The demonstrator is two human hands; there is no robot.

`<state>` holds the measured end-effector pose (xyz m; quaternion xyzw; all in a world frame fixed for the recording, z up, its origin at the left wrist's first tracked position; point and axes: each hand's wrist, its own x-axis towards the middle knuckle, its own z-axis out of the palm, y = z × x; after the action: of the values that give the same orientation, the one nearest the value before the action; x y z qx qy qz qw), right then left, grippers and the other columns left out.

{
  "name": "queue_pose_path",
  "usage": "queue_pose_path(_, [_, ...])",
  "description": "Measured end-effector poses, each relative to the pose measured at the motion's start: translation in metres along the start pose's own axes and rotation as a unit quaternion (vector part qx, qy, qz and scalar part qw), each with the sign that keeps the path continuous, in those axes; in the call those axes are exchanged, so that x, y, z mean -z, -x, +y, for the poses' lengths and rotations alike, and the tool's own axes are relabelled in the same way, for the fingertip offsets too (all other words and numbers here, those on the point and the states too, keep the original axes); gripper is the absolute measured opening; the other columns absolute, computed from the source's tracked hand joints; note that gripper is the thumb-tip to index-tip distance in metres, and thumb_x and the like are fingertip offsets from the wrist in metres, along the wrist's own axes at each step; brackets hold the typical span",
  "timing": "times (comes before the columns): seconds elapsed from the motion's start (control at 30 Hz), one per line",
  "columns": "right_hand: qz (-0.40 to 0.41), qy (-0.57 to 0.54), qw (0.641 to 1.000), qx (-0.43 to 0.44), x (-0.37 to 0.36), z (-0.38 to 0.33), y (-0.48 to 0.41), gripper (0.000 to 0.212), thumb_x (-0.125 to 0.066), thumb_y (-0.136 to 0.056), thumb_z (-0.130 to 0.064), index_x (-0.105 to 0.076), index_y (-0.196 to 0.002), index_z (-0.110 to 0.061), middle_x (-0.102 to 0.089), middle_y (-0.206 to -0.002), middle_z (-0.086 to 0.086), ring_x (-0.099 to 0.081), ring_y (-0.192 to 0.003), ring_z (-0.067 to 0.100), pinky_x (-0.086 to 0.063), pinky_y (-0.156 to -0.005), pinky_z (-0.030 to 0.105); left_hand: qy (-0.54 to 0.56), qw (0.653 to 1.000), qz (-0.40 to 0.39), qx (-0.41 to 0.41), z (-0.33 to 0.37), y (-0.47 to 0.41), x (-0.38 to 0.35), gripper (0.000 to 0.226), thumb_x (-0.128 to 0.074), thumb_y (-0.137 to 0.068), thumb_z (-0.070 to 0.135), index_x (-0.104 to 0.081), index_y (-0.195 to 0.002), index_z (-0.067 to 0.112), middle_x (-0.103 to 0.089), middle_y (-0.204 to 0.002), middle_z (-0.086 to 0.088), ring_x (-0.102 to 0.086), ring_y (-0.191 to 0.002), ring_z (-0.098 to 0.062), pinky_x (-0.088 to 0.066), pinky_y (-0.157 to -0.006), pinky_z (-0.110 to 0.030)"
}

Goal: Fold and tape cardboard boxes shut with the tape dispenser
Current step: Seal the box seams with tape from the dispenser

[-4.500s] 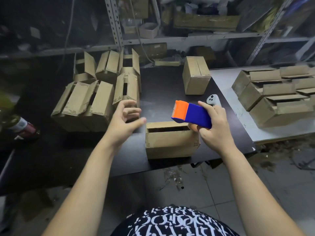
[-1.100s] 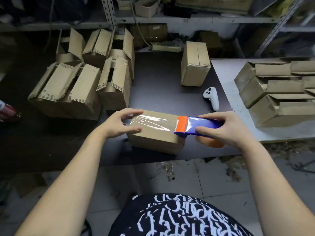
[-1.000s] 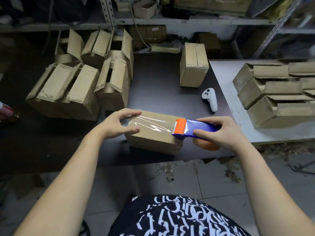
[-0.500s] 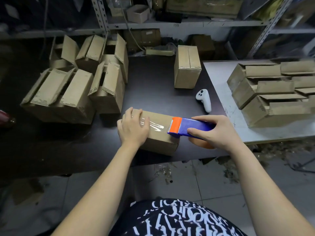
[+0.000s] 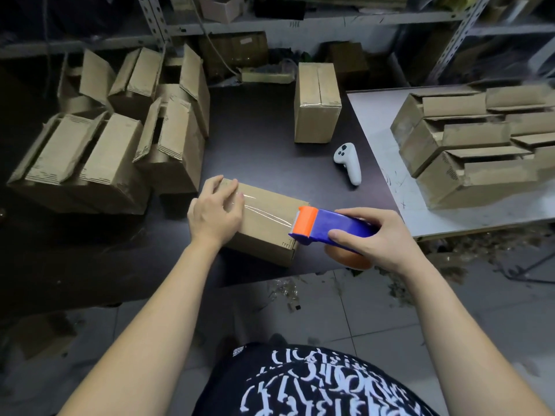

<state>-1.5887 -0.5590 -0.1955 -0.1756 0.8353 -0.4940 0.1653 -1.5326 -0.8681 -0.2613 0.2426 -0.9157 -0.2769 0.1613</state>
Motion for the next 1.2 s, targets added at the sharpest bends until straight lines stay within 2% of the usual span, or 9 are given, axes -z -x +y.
queue_pose_path(0.3, [0.022, -0.023, 0.999, -0.039, 0.019, 0.031, 0.016, 0.031, -0.092, -0.075, -0.022, -0.079, -0.102, -0.03, -0.077, -0.095, -0.011, -0.073, -0.088, 0.009, -0.059, -0.076, 0.023, -0.014, 1.0, -0.02, -0.004, -0.003, -0.004, -0.001, 0.036, -0.054, -0.102, 0.038, -0.067, -0.134, 0.029, -0.05, -0.148, 0.004, -0.056, -0.126, -0.024, -0.044, -0.104, -0.042])
queue_pose_path(0.43, [0.009, -0.044, 0.996, -0.077, 0.003, 0.06, 0.025, 0.032, -0.092, -0.075, -0.027, -0.073, -0.1, -0.028, -0.077, -0.092, -0.006, -0.073, -0.082, 0.015, -0.056, -0.06, 0.026, -0.008, 0.999, -0.037, 0.007, -0.005, -0.004, 0.0, 0.035, -0.056, -0.1, 0.044, -0.066, -0.133, 0.035, -0.047, -0.15, 0.01, -0.055, -0.127, -0.024, -0.044, -0.102, -0.04])
queue_pose_path(0.57, [0.038, -0.051, 0.994, -0.086, -0.009, 0.077, 0.028, 0.041, -0.09, -0.078, -0.016, -0.051, -0.084, -0.006, -0.067, -0.073, -0.002, -0.063, -0.059, 0.006, -0.049, -0.047, 0.021, -0.015, 0.999, -0.047, 0.005, -0.003, -0.003, 0.002, 0.037, -0.055, -0.101, 0.045, -0.064, -0.136, 0.036, -0.045, -0.152, 0.009, -0.053, -0.129, -0.025, -0.044, -0.105, -0.042])
queue_pose_path(0.67, [0.034, -0.032, 0.995, -0.088, -0.013, 0.089, 0.027, 0.051, -0.09, -0.073, -0.035, -0.045, -0.075, -0.01, -0.061, -0.074, 0.011, -0.063, -0.066, 0.028, -0.056, -0.051, 0.04, -0.01, 0.999, -0.054, 0.001, -0.003, -0.003, 0.003, 0.038, -0.054, -0.101, 0.045, -0.063, -0.137, 0.034, -0.044, -0.153, 0.008, -0.052, -0.13, -0.025, -0.044, -0.106, -0.043])
queue_pose_path(0.7, [0.034, -0.01, 0.996, -0.086, -0.013, 0.095, 0.027, 0.053, -0.086, -0.071, -0.043, -0.044, -0.073, -0.01, -0.058, -0.072, 0.012, -0.058, -0.064, 0.028, -0.054, -0.053, 0.039, -0.003, 0.998, -0.055, 0.001, -0.003, -0.004, 0.003, 0.038, -0.054, -0.101, 0.045, -0.063, -0.137, 0.034, -0.044, -0.152, 0.008, -0.051, -0.13, -0.025, -0.044, -0.107, -0.044])
queue_pose_path(0.8, [0.046, 0.053, 0.996, -0.062, -0.012, 0.102, 0.027, 0.058, -0.069, -0.065, -0.06, -0.046, -0.07, -0.007, -0.046, -0.06, -0.001, -0.04, -0.054, 0.008, -0.034, -0.052, 0.018, 0.003, 0.999, -0.055, -0.003, -0.003, -0.005, 0.003, 0.039, -0.054, -0.101, 0.045, -0.063, -0.137, 0.033, -0.045, -0.151, 0.008, -0.051, -0.13, -0.024, -0.044, -0.107, -0.045])
queue_pose_path(0.87, [0.045, 0.086, 0.994, -0.055, -0.015, 0.098, 0.022, 0.057, -0.07, -0.064, -0.061, -0.045, -0.068, -0.009, -0.044, -0.057, -0.005, -0.037, -0.053, 0.009, -0.031, -0.051, 0.02, 0.004, 0.999, -0.053, -0.003, -0.005, -0.006, 0.003, 0.039, -0.055, -0.101, 0.046, -0.063, -0.137, 0.034, -0.046, -0.15, 0.008, -0.052, -0.13, -0.023, -0.044, -0.107, -0.045])
queue_pose_path(1.03, [0.033, 0.188, 0.98, -0.056, -0.032, 0.089, -0.002, 0.061, -0.078, -0.077, -0.06, -0.047, -0.067, -0.009, -0.051, -0.057, 0.0, -0.048, -0.056, 0.019, -0.038, -0.054, 0.033, 0.012, 0.998, -0.06, 0.001, -0.005, -0.006, 0.004, 0.041, -0.055, -0.1, 0.049, -0.062, -0.138, 0.034, -0.046, -0.148, 0.009, -0.052, -0.127, -0.02, -0.045, -0.105, -0.04])
queue_pose_path(1.2, [-0.007, 0.13, 0.986, -0.102, -0.035, 0.094, -0.01, 0.072, -0.07, -0.078, -0.069, -0.044, -0.064, -0.003, -0.04, -0.057, 0.002, -0.035, -0.054, 0.018, -0.031, -0.057, 0.034, 0.098, 0.988, -0.123, 0.005, -0.015, -0.011, 0.017, 0.039, -0.061, -0.099, 0.044, -0.064, -0.137, 0.032, -0.044, -0.138, 0.016, -0.049, -0.126, -0.006, -0.039, -0.108, -0.027])
